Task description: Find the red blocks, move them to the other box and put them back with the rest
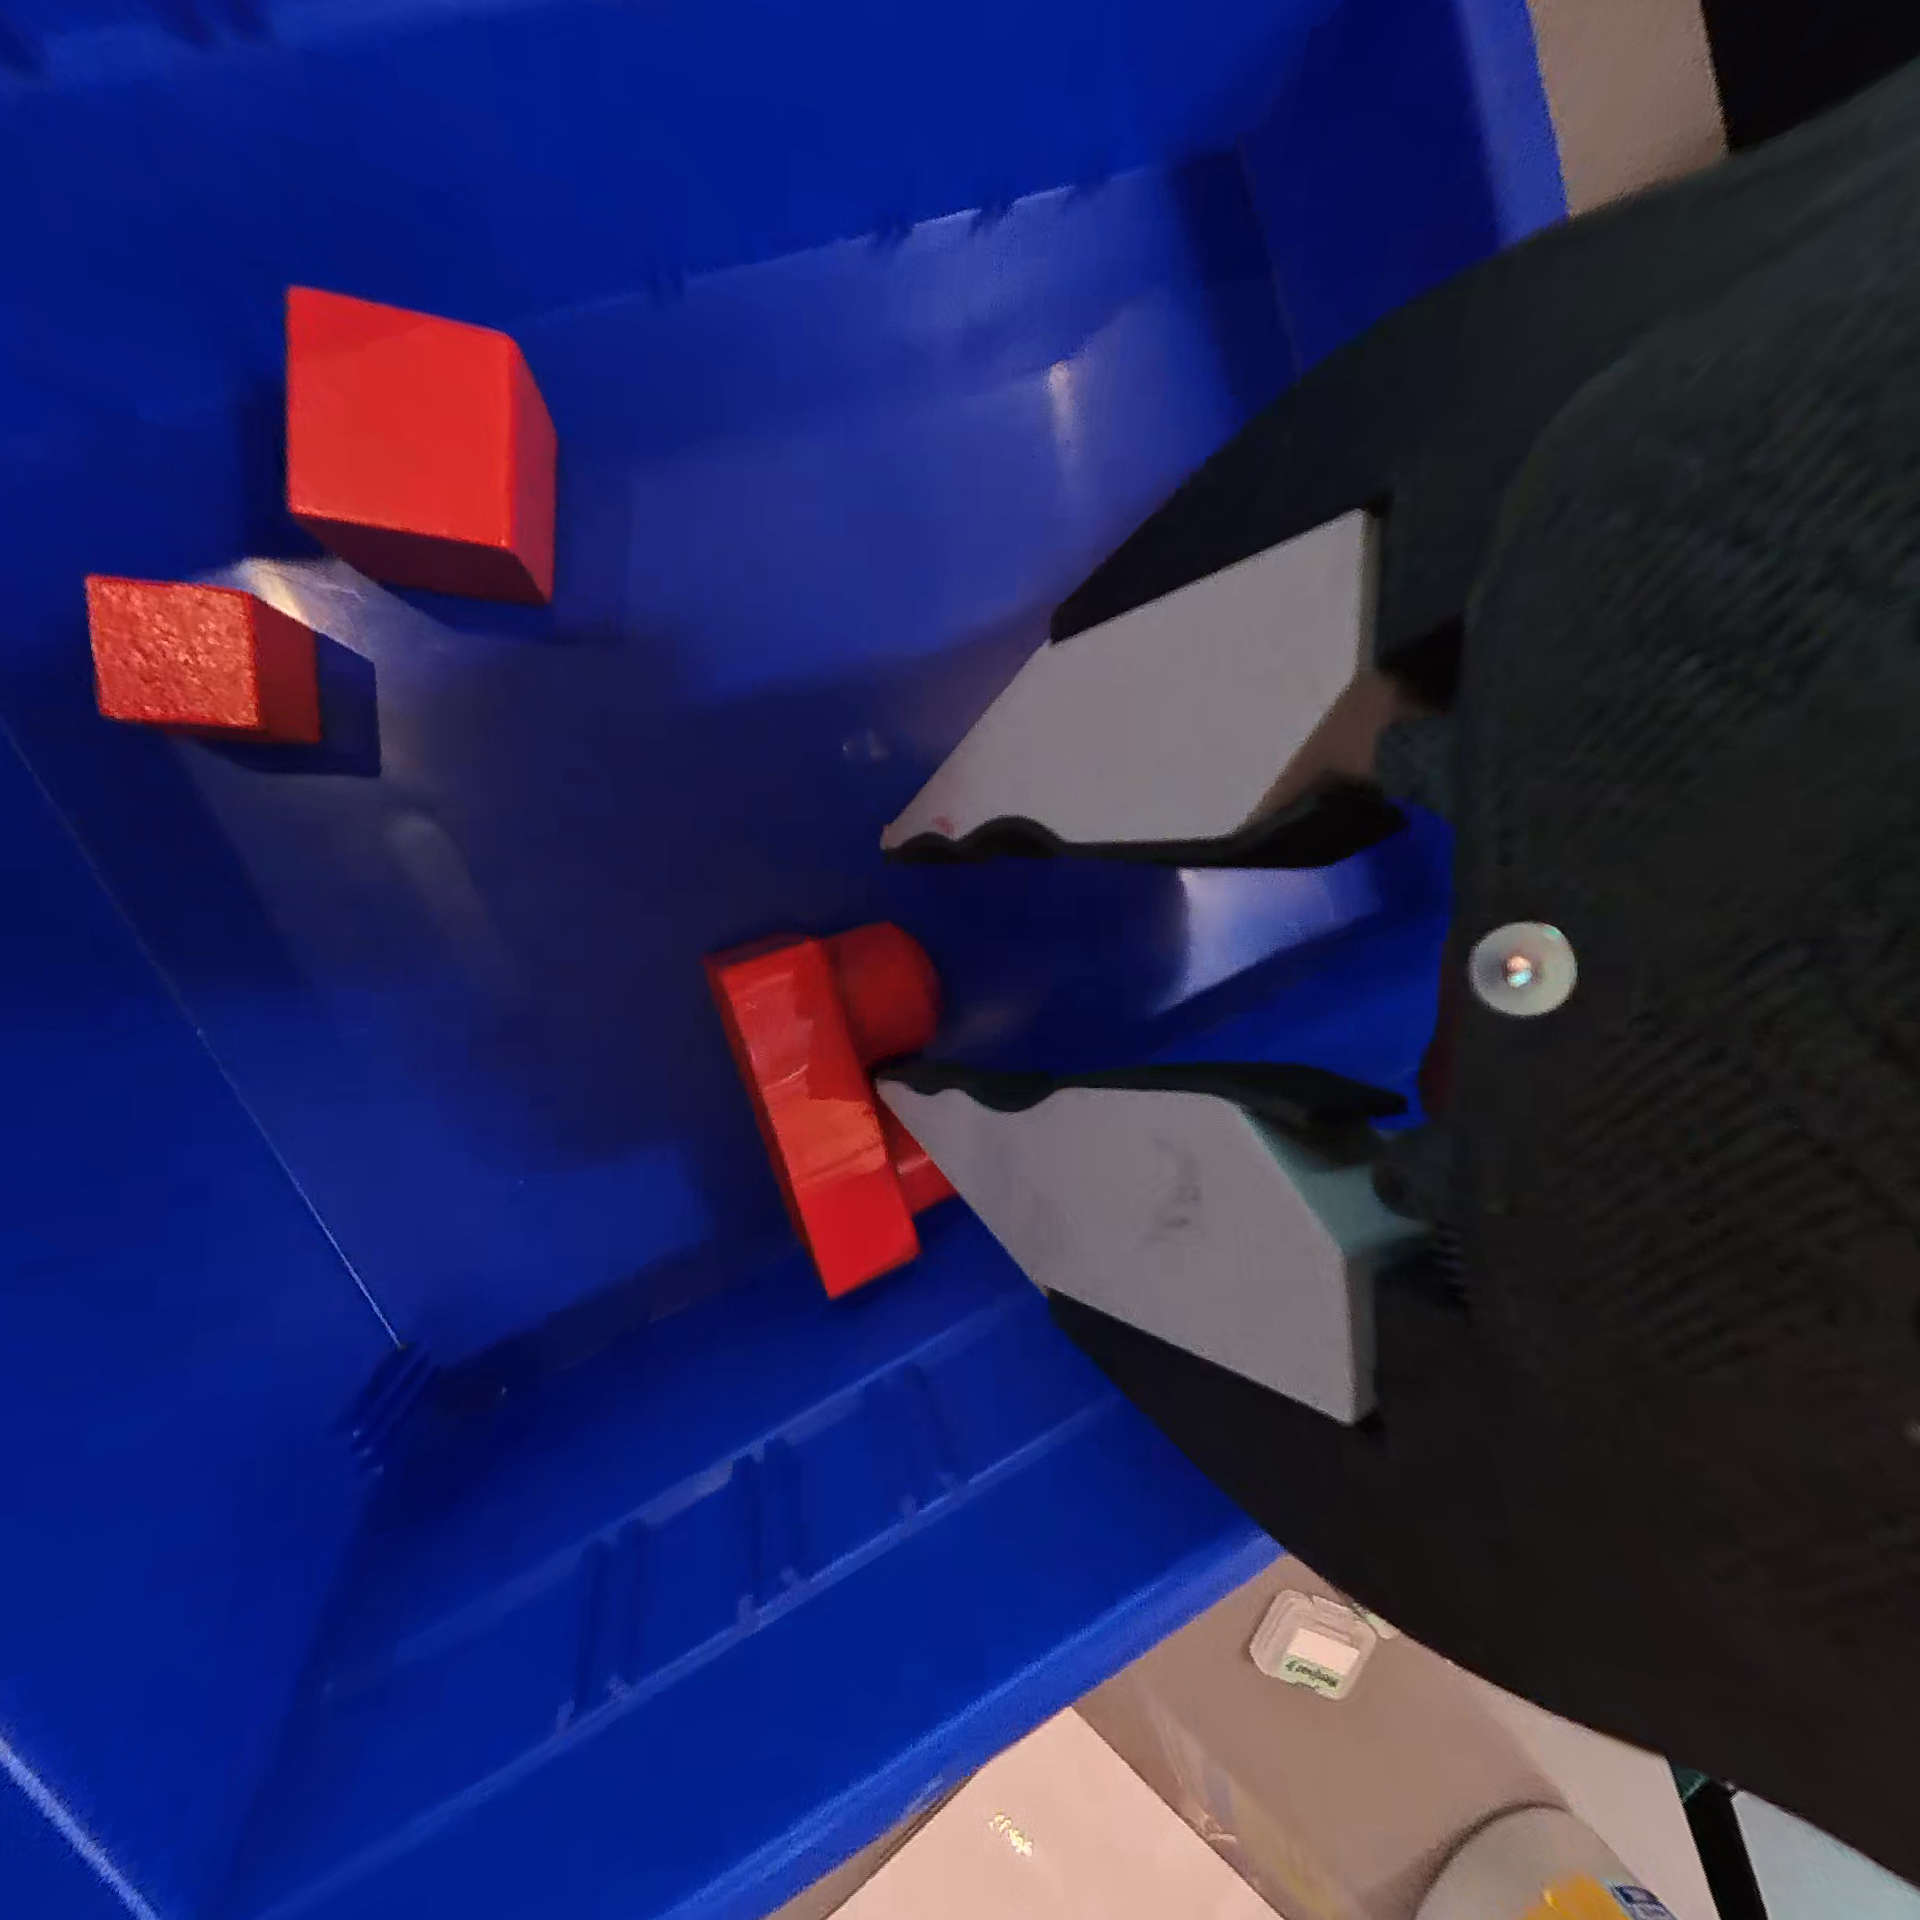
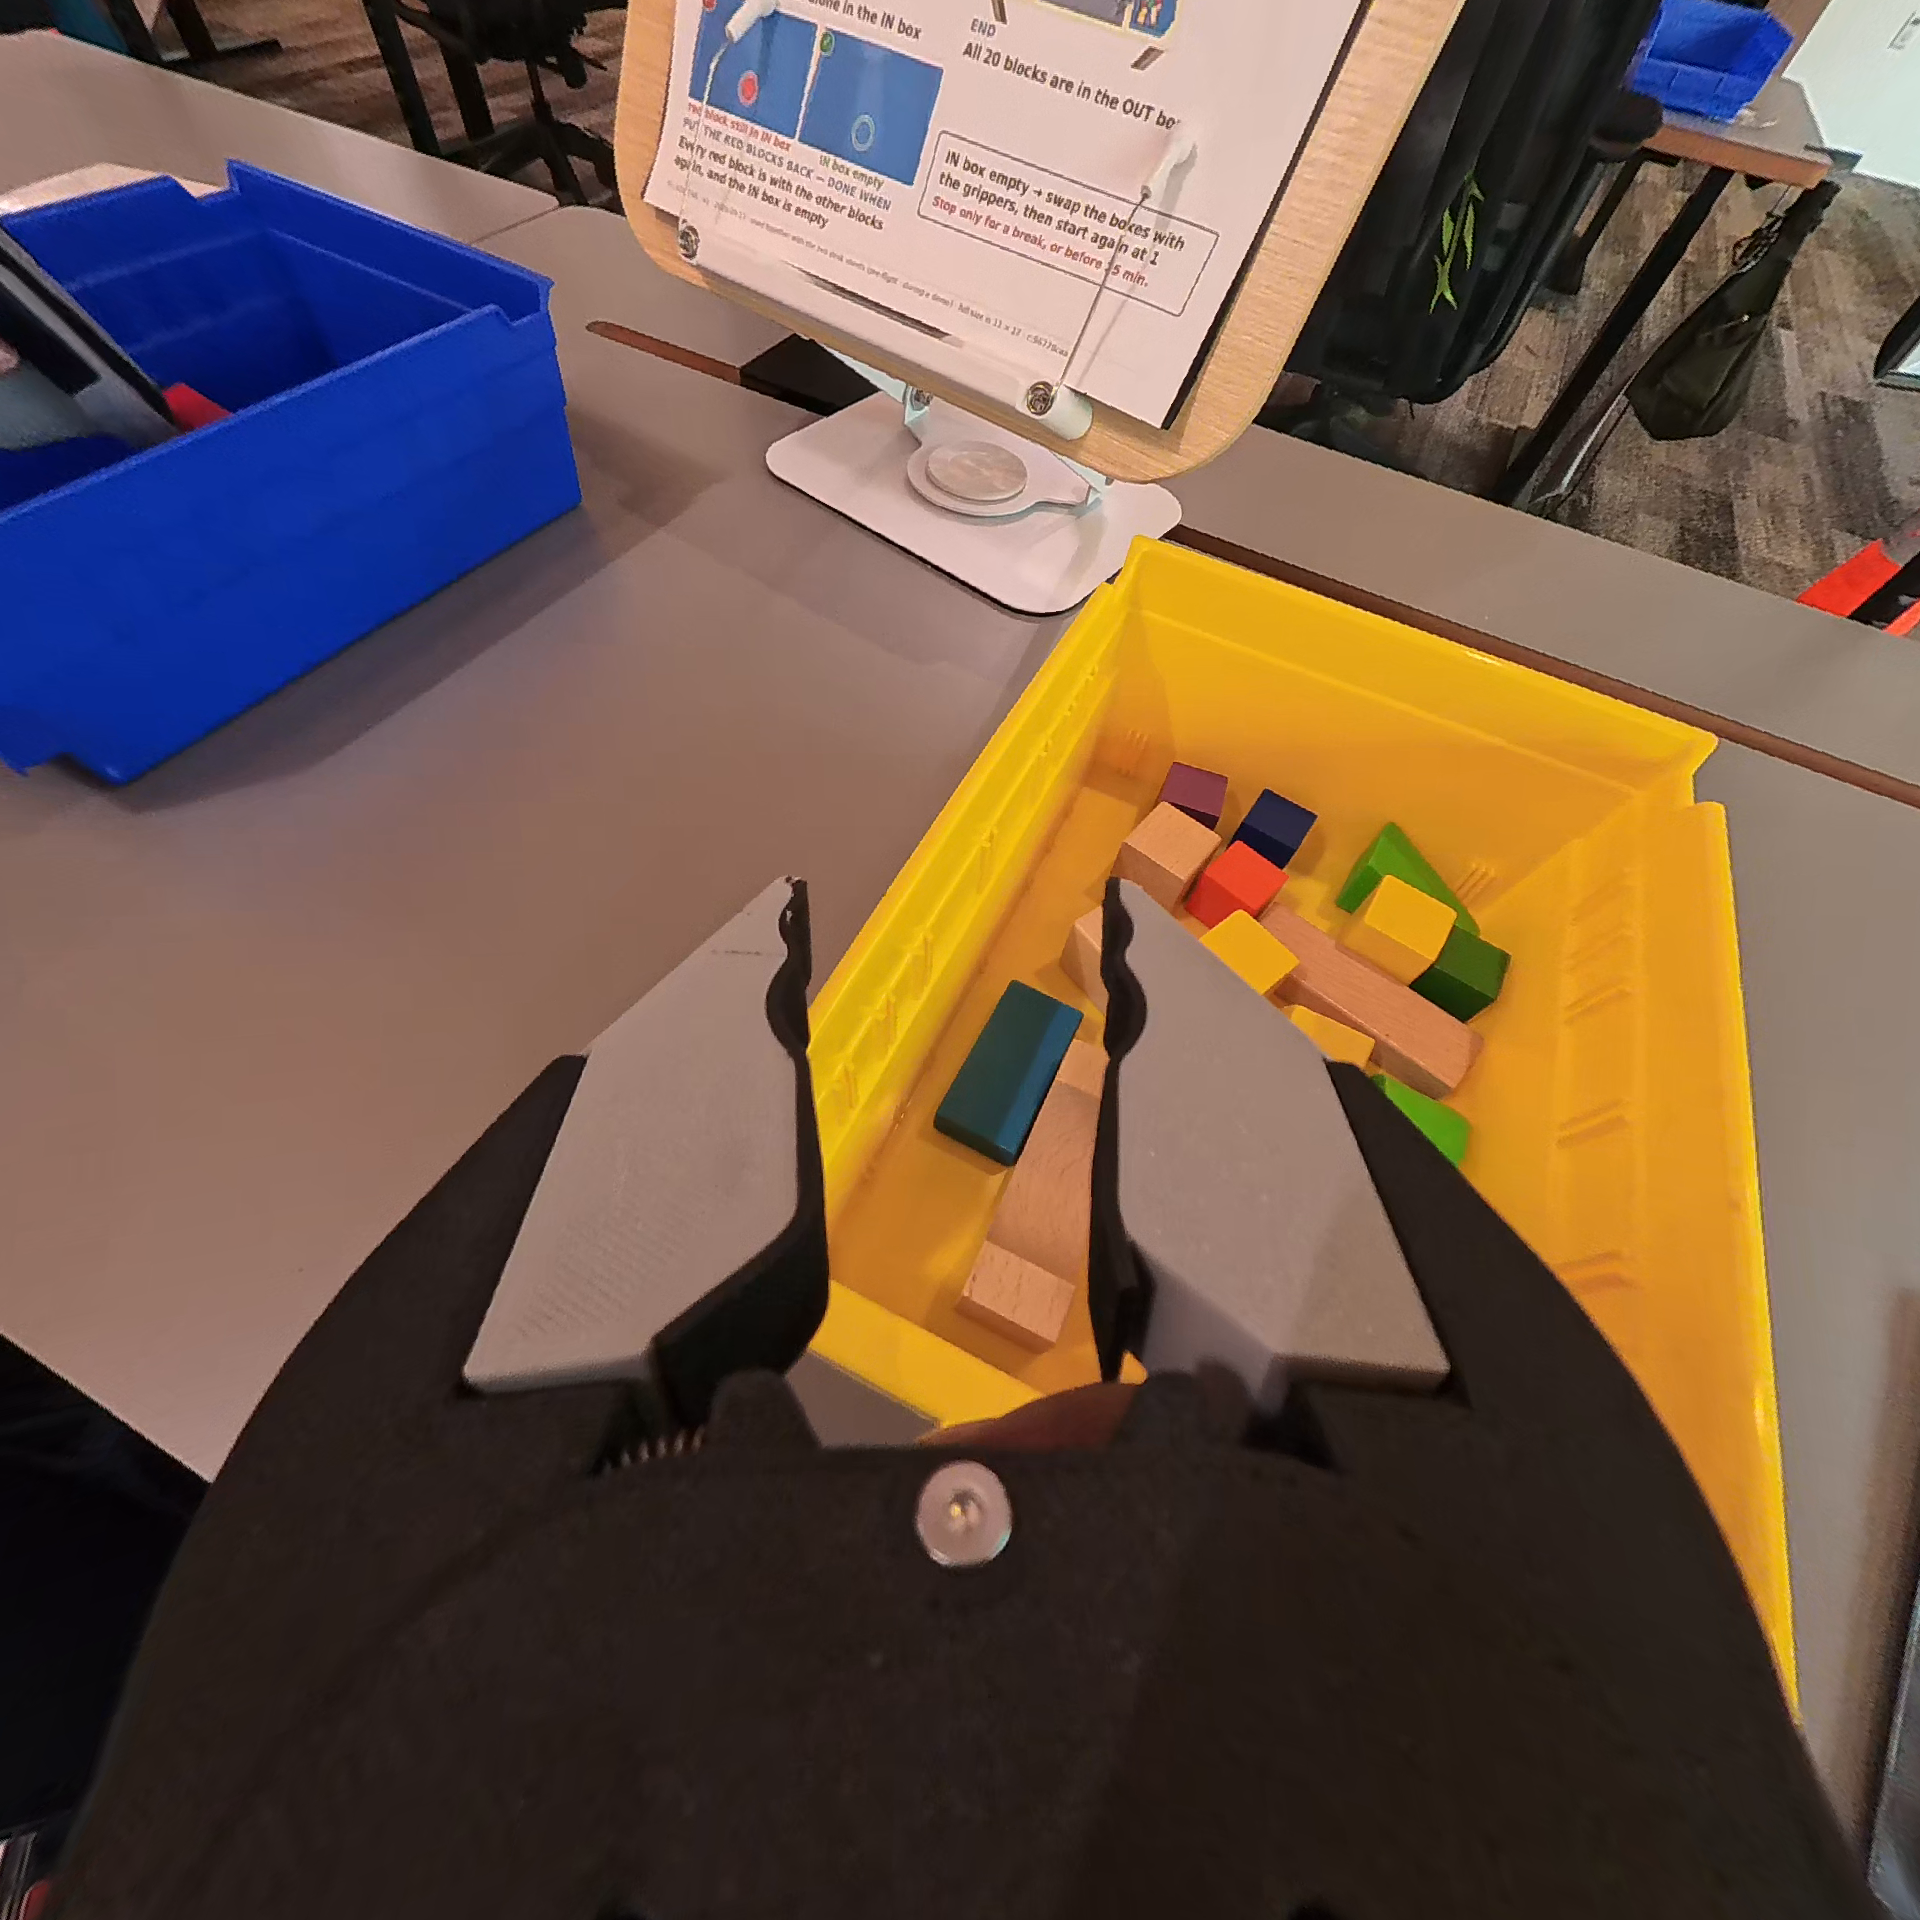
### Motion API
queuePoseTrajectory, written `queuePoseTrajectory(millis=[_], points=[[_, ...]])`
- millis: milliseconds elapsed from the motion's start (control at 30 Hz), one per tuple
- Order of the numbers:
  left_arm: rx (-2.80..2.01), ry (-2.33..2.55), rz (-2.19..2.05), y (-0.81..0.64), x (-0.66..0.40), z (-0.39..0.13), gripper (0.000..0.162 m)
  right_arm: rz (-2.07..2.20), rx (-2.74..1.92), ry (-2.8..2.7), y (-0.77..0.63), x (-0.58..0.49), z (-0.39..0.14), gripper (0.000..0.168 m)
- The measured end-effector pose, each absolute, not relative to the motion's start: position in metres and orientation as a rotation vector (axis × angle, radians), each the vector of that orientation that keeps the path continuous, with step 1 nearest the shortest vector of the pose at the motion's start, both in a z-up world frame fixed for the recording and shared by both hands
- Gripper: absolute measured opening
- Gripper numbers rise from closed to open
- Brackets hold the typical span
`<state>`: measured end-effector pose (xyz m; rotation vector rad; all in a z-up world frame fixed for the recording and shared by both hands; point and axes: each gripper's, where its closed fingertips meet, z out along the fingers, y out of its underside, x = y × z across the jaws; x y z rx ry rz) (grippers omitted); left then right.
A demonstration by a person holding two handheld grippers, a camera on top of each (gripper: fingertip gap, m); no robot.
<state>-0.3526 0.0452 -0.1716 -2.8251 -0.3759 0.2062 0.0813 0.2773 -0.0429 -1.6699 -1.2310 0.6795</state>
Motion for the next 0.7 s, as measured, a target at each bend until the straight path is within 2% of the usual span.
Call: queuePoseTrajectory(millis=[200,433,567,700], points=[[-2.825,-0.402,0.286,0.05,-0.363,-0.178,0.027,0.674,-1.672,-1.236,0.278,0.081,-0.044,0.054],[-2.809,-0.195,0.457,0.056,-0.363,-0.178,0.026,0.685,-1.664,-1.241,0.274,0.081,-0.042,0.054],[-2.523,0.185,0.813,0.075,-0.342,-0.134,0.026,0.715,-1.642,-1.26,0.265,0.078,-0.039,0.054],[-1.886,0.624,1.098,0.089,-0.246,-0.06,0.026,0.908,-1.595,-1.334,0.231,0.062,-0.033,0.053]])
